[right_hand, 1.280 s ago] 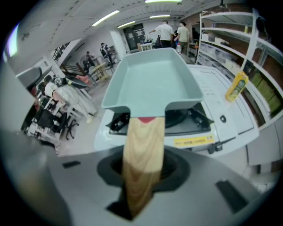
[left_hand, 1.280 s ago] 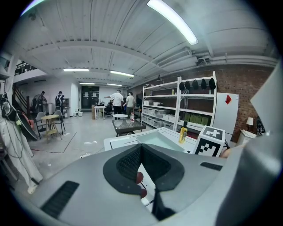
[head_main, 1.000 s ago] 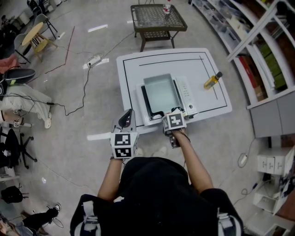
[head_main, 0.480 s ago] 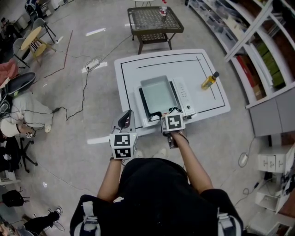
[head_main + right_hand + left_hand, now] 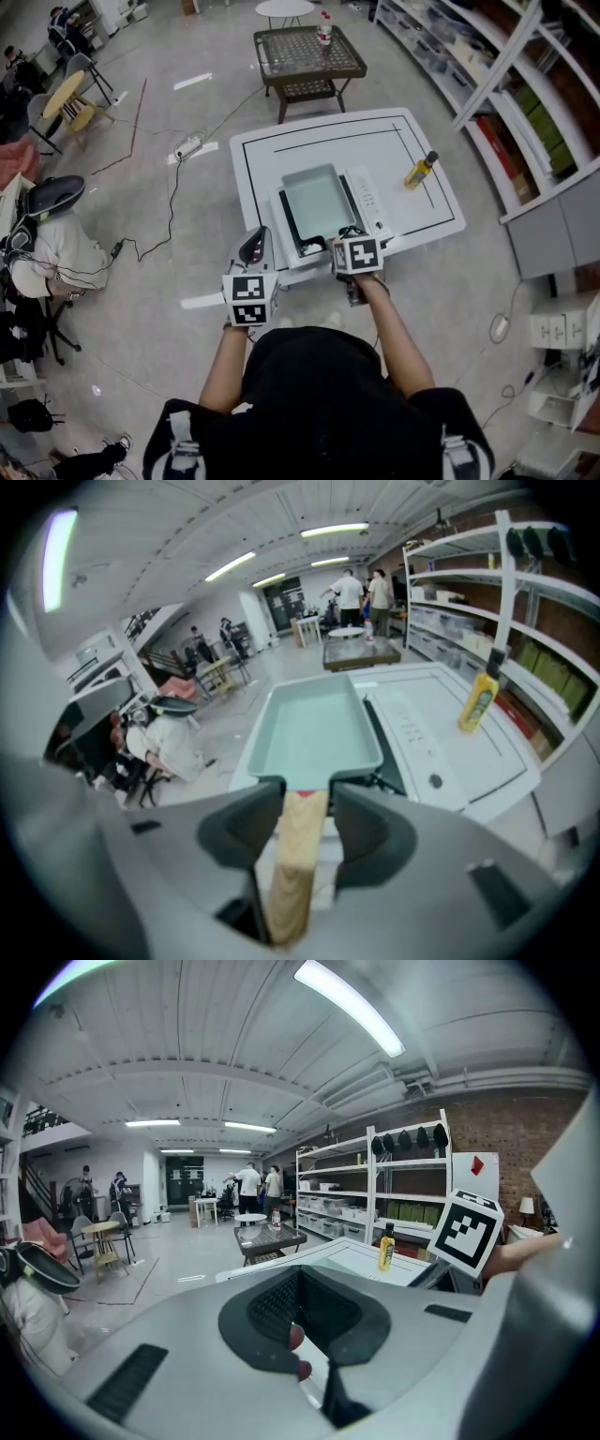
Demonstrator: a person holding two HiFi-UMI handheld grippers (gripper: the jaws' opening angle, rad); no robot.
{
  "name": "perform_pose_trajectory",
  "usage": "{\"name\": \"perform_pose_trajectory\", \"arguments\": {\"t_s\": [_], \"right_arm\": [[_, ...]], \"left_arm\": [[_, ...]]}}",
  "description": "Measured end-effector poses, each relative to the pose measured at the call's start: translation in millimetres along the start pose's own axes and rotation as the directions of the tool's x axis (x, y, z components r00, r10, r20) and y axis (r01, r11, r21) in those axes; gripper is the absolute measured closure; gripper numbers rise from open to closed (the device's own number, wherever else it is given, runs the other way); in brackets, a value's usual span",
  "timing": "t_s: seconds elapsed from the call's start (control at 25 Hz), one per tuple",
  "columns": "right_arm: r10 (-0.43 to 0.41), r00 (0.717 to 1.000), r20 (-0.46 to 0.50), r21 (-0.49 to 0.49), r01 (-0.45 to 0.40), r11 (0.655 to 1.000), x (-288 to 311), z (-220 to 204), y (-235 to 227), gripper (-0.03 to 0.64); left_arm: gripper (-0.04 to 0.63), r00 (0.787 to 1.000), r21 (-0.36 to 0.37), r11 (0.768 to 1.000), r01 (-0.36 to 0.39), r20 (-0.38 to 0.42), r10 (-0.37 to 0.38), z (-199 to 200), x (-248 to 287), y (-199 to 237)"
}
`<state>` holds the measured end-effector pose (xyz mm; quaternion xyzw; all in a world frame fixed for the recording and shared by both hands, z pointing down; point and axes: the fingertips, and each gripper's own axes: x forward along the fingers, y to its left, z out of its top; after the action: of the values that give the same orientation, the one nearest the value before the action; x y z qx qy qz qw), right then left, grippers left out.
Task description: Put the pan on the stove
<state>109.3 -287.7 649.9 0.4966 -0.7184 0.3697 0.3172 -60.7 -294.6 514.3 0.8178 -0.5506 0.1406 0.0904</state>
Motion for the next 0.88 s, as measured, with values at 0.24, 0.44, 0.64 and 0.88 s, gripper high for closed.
{"name": "perform_pose_trajectory", "arguments": {"t_s": [0.24,0.44,0.64,0.88], "right_arm": [[0.025,0.990,0.138,-0.016,-0.023,1.000,-35,35,-1,0.434],[0.031,0.958,0.284,-0.063,-0.014,0.998,-77,73,-3,0.530],[0.025,0.896,0.444,-0.134,0.039,0.990,-117,110,-2,0.569],[0.027,0.824,0.567,-0.142,0.065,0.988,-150,133,-2,0.581]], "left_arm": [[0.574,1.000,0.033,0.999,-0.006,0.023,0.005,12,0,-5],[0.574,0.999,0.042,0.999,0.000,0.047,-0.002,27,1,-8],[0.574,0.995,0.056,0.998,0.009,0.098,-0.015,54,3,-11],[0.574,0.987,0.076,0.997,0.010,0.158,-0.022,85,3,-14]]}}
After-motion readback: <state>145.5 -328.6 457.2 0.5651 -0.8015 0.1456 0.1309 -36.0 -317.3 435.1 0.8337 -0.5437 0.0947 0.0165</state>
